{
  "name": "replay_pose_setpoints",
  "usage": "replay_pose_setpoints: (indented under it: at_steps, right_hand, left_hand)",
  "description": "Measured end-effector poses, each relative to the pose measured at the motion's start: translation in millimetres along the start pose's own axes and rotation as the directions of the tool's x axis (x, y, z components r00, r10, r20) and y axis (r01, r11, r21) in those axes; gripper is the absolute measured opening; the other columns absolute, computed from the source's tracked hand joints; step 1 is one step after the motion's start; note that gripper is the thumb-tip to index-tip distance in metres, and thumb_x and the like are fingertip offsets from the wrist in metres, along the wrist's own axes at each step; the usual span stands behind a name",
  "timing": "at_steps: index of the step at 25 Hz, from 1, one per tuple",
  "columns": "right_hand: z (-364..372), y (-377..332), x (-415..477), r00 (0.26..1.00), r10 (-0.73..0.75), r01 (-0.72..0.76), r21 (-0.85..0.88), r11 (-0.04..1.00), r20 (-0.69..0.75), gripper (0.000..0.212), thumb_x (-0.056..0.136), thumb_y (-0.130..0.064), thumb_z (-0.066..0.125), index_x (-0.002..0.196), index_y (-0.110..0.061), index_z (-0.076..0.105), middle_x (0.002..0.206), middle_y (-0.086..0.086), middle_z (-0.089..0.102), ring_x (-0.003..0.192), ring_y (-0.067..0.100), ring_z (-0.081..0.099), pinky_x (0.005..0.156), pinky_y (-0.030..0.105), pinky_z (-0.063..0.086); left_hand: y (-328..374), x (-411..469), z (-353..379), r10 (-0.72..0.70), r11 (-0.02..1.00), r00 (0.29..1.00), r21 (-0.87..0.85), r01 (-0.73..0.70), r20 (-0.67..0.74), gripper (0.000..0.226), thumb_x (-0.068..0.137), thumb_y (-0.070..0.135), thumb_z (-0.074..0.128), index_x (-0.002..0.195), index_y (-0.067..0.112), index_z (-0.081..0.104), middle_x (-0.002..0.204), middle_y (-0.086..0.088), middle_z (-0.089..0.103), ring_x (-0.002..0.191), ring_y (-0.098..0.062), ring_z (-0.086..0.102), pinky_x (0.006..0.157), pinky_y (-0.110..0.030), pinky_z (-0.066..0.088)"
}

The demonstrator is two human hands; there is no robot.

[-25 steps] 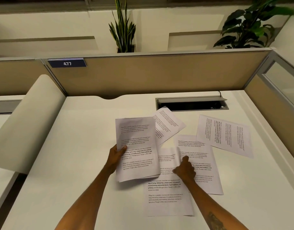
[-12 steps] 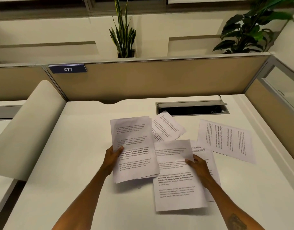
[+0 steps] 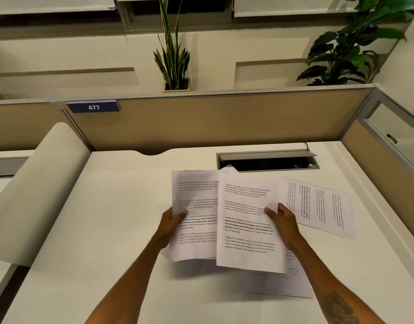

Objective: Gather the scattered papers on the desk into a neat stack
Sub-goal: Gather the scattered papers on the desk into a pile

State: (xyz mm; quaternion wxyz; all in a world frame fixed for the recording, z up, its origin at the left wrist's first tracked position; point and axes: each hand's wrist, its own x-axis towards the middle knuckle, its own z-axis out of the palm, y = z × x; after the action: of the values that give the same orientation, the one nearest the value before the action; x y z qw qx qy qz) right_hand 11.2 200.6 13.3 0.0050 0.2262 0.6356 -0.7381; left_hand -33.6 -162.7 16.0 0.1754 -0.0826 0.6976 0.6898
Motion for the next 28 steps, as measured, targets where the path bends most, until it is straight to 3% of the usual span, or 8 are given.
replay_pose_setpoints:
  at_steps: [3,6,9,12,16,20,24,28]
  right_hand:
    - [24,-3,3,0.999,-0.026,0.027,-0.029,0.999,0.036,0.035,0.091,-0.014,0.072,0.124,-0.007,0.065,0.116,0.010,0.075,0.100,0.026,0.075,0.083,0.038,0.062]
    - [36,-2,9,0.999,-0.035,0.036,-0.028,0.999,0.022,0.033,0.089,-0.016,0.073,0.121,-0.007,0.067,0.114,0.012,0.075,0.100,0.031,0.074,0.084,0.044,0.062]
    - [40,-1,12,1.000,-0.027,0.027,-0.009,1.000,0.006,0.042,0.087,-0.016,0.075,0.125,-0.009,0.061,0.118,0.011,0.073,0.101,0.030,0.073,0.079,0.038,0.063]
    - [34,4,16,0.998,0.068,-0.068,0.056,0.996,0.014,0.061,0.085,-0.016,0.078,0.137,-0.015,0.047,0.123,0.007,0.065,0.107,0.031,0.068,0.089,0.047,0.059]
    - [21,16,25,0.964,0.216,-0.238,0.141,0.961,0.153,0.047,0.087,-0.011,0.074,0.132,-0.010,0.060,0.122,0.017,0.073,0.107,0.037,0.072,0.091,0.056,0.058]
    - [9,28,34,0.982,0.177,-0.187,0.193,0.963,0.070,0.039,0.089,-0.007,0.071,0.127,-0.012,0.064,0.119,0.015,0.074,0.102,0.033,0.075,0.076,0.044,0.063]
    - [-15,42,44,0.981,0.190,-0.179,0.245,0.953,-0.025,0.039,0.088,-0.006,0.071,0.125,-0.018,0.065,0.118,0.013,0.075,0.102,0.036,0.074,0.079,0.052,0.062]
    - [-30,55,48,0.969,0.229,-0.195,0.283,0.939,-0.093,0.041,0.089,-0.006,0.070,0.127,-0.018,0.064,0.115,0.013,0.076,0.096,0.034,0.076,0.071,0.047,0.062]
  left_hand:
    - [4,1,35,-0.037,0.999,0.993,0.026,0.034,0.115,0.032,0.100,0.020,0.061,0.128,0.004,0.059,0.116,-0.019,0.076,0.097,-0.040,0.077,0.079,-0.049,0.065]
    - [7,6,57,-0.087,0.995,0.988,0.063,0.079,0.131,0.033,0.099,0.022,0.063,0.126,0.004,0.063,0.115,-0.018,0.077,0.104,-0.041,0.075,0.092,-0.057,0.060]
    - [8,12,67,-0.106,0.993,0.981,0.067,0.097,0.160,0.033,0.099,0.023,0.064,0.128,0.006,0.065,0.116,-0.016,0.077,0.106,-0.036,0.075,0.092,-0.051,0.061]
    - [9,16,72,-0.124,0.992,0.970,0.060,0.114,0.210,0.030,0.098,0.021,0.065,0.125,0.007,0.067,0.113,-0.015,0.078,0.103,-0.034,0.076,0.085,-0.044,0.064]
    - [7,31,82,-0.146,0.989,0.949,0.077,0.129,0.279,0.022,0.100,0.018,0.061,0.119,0.010,0.068,0.113,-0.017,0.077,0.101,-0.034,0.076,0.087,-0.049,0.063]
    - [17,55,88,-0.201,0.978,0.960,0.091,0.187,0.193,0.038,0.106,0.037,0.046,0.125,0.010,0.067,0.115,-0.012,0.076,0.100,-0.033,0.075,0.084,-0.045,0.064]
    - [28,92,82,0.000,0.874,0.997,0.484,0.035,-0.072,0.032,0.103,0.019,0.056,0.131,0.004,0.063,0.132,-0.018,0.068,0.111,-0.039,0.070,0.101,-0.051,0.055]
    - [38,129,82,0.059,0.636,0.997,0.772,0.001,-0.050,0.057,0.097,0.019,0.067,0.147,0.007,0.045,0.156,-0.011,0.043,0.144,-0.028,0.042,0.119,-0.041,0.037]
